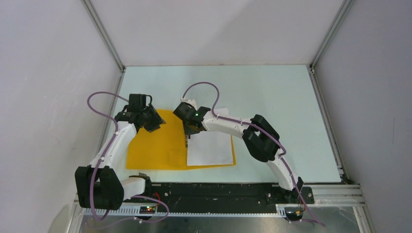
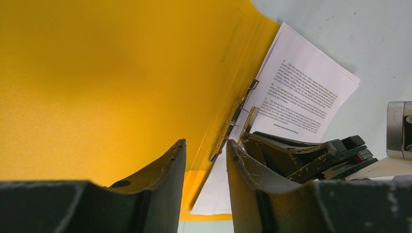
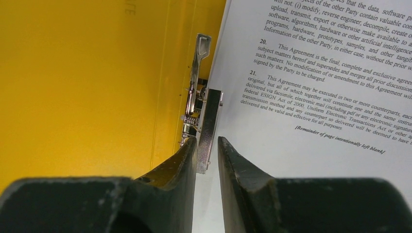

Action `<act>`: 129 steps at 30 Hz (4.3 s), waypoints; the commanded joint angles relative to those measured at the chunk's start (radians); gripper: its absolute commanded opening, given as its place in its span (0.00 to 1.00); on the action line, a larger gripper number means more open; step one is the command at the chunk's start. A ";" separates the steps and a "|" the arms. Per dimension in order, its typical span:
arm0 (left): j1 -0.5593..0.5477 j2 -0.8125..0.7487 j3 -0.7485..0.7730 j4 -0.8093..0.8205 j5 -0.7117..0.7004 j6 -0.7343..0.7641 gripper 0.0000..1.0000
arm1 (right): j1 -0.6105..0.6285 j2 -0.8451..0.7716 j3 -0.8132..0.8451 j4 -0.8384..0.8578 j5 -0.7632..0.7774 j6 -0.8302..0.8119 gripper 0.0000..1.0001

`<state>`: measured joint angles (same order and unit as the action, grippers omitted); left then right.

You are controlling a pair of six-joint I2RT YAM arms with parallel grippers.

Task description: Put the files into the folder

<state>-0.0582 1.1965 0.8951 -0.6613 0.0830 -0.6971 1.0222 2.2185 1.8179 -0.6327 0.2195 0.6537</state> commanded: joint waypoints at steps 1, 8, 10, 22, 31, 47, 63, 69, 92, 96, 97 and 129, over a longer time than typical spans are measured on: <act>0.011 -0.013 -0.014 0.010 0.001 0.024 0.41 | 0.008 0.001 0.009 0.026 -0.006 0.009 0.27; 0.011 -0.011 -0.015 0.010 0.000 0.023 0.41 | 0.010 0.006 0.004 0.019 -0.007 0.013 0.26; 0.011 -0.010 -0.015 0.011 0.000 0.022 0.41 | 0.010 0.005 -0.003 0.021 -0.005 0.015 0.26; 0.011 -0.005 -0.019 0.016 0.001 0.017 0.41 | 0.013 -0.006 -0.028 0.032 -0.016 0.015 0.22; 0.012 0.011 -0.023 0.022 -0.002 0.013 0.41 | 0.027 -0.038 -0.074 0.049 -0.029 0.021 0.14; 0.010 0.065 -0.029 0.052 0.008 0.006 0.41 | 0.031 -0.102 -0.204 0.125 -0.050 0.059 0.14; -0.113 0.315 0.074 0.090 0.080 -0.014 0.37 | -0.001 -0.147 -0.397 0.350 -0.109 0.076 0.13; -0.160 0.409 0.126 0.090 0.077 -0.013 0.37 | -0.014 -0.139 -0.405 0.374 -0.134 0.073 0.12; -0.210 0.519 0.096 0.098 0.095 -0.014 0.32 | -0.033 -0.136 -0.406 0.394 -0.165 0.082 0.11; -0.215 0.524 0.086 0.096 0.075 -0.019 0.29 | -0.036 -0.144 -0.408 0.394 -0.169 0.085 0.11; -0.215 0.524 0.082 0.096 0.073 -0.020 0.28 | -0.037 -0.145 -0.407 0.396 -0.171 0.085 0.11; -0.223 0.450 0.100 0.073 -0.017 -0.026 0.34 | -0.078 -0.301 -0.382 0.375 -0.272 0.122 0.28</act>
<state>-0.2794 1.6951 0.9775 -0.5453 0.1272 -0.7498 0.9413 1.9530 1.4151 -0.2562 -0.0551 0.7704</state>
